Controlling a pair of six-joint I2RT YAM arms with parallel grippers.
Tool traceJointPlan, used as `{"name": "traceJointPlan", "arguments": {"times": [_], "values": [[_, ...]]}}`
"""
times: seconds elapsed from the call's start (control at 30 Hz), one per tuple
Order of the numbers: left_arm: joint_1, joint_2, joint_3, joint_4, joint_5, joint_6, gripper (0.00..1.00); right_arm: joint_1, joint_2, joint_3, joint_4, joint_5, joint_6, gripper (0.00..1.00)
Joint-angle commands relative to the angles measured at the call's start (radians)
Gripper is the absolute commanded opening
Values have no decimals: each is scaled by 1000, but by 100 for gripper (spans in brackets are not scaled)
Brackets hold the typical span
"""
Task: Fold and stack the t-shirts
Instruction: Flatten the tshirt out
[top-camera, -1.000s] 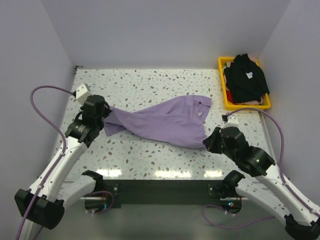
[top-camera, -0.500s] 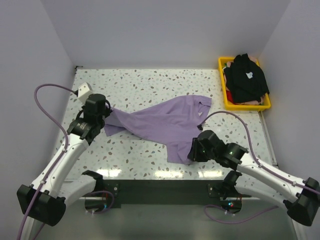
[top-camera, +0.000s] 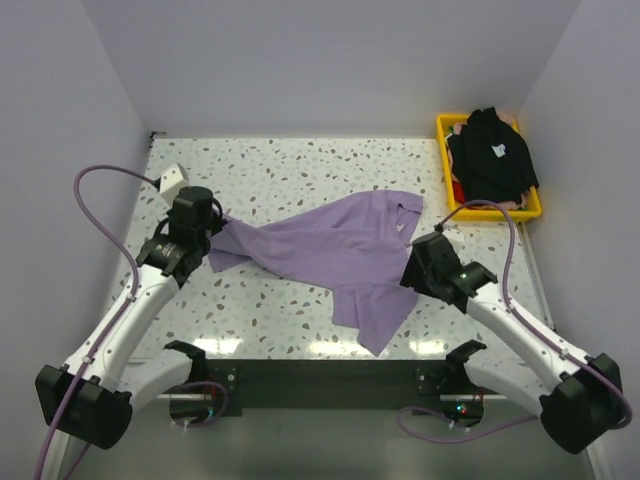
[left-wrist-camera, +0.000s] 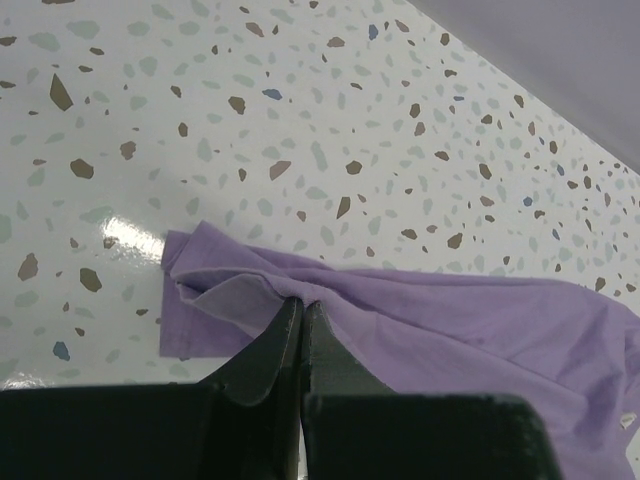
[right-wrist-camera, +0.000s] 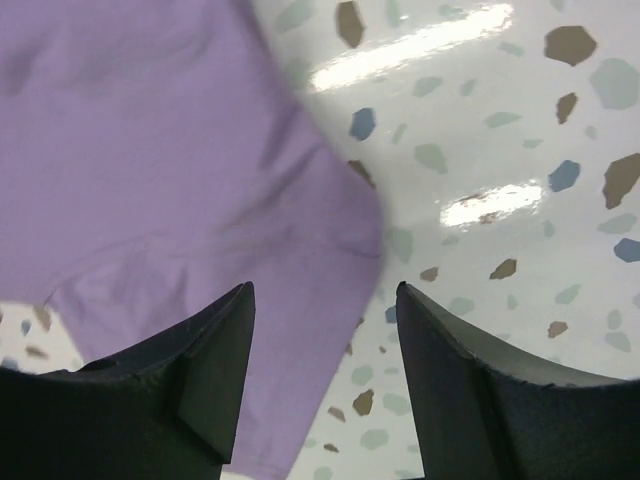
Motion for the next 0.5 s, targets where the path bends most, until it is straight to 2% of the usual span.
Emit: {"name": "traceJointPlan", "arguments": {"times": [0.0,0.13,0.47], "values": [[12,1,37,52,12,35,0,-157,75,-14,90,-125,-93,61],[17,1,28,61,27,39,0,-232,132,-44,147,-165,-90,61],[20,0,5,77,49,35,0,-235,190,-132,242,-199,-39,56]]}}
